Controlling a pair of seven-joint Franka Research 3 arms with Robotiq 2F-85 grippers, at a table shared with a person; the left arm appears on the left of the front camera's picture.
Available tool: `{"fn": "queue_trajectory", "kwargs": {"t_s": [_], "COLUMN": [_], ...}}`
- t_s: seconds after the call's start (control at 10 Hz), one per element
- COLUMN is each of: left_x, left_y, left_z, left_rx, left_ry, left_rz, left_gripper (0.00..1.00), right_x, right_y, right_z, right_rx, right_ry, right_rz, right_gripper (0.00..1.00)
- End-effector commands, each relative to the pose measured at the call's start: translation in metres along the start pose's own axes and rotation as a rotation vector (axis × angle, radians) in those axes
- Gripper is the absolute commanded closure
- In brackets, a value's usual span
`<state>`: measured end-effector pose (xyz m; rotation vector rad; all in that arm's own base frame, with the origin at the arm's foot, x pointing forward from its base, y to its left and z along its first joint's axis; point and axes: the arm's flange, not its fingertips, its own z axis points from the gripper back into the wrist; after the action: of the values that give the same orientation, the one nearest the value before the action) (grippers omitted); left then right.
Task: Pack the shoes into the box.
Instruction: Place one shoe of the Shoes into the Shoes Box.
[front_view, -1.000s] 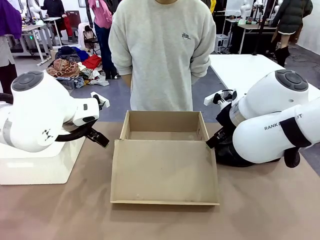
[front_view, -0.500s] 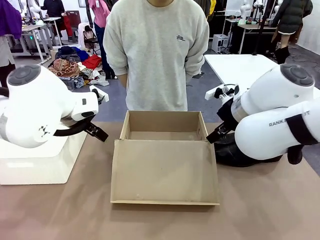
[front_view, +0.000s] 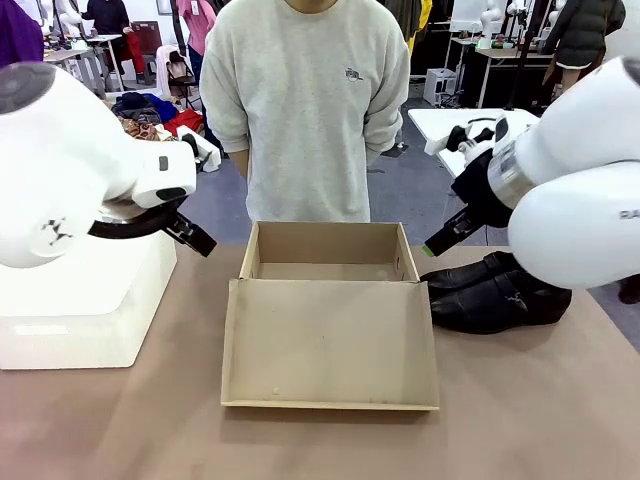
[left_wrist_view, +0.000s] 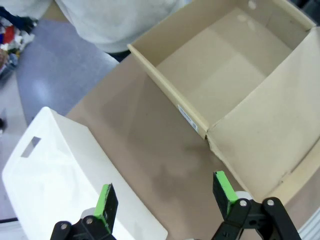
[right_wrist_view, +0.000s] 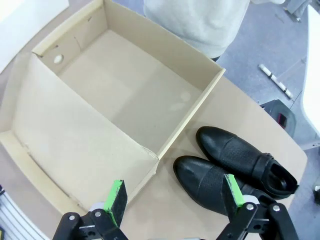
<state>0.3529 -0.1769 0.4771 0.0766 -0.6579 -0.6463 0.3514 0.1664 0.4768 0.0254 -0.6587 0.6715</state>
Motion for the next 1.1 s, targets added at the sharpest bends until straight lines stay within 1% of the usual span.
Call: {"fn": "queue_trajectory", "kwargs": {"t_s": [0.0,0.1,0.2,0.5,0.7,0.8,1.0], "left_x": [-0.009,-0.009,-0.009,-0.015,-0.023,-0.024,-0.024], "left_y": [-0.008,-0.005,-0.003,0.011,0.021,0.027,0.037], "left_z": [0.024,0.028,0.033,0.060,0.080,0.086,0.094], "left_rx": [0.034,0.017,-0.035,-0.113,-0.157,-0.184,-0.266], "left_ry": [0.011,0.015,0.005,-0.023,-0.093,-0.134,-0.192], "left_rz": [0.000,-0.010,-0.052,-0.170,-0.235,-0.260,-0.305], "left_gripper": [0.00,0.00,0.00,0.00,0.00,0.00,0.00], "right_x": [0.003,0.004,0.003,0.006,0.006,0.007,0.008], "right_y": [0.007,0.006,0.005,-0.001,-0.006,-0.012,-0.023], "right_z": [0.019,0.022,0.026,0.049,0.067,0.071,0.078], "right_rx": [-0.005,0.014,0.035,0.111,0.160,0.177,0.257], "right_ry": [0.010,0.006,-0.013,-0.072,-0.114,-0.132,-0.172], "right_rz": [0.027,0.041,0.062,0.157,0.237,0.251,0.304], "right_gripper": [0.00,0.00,0.00,0.00,0.00,0.00,0.00]}}
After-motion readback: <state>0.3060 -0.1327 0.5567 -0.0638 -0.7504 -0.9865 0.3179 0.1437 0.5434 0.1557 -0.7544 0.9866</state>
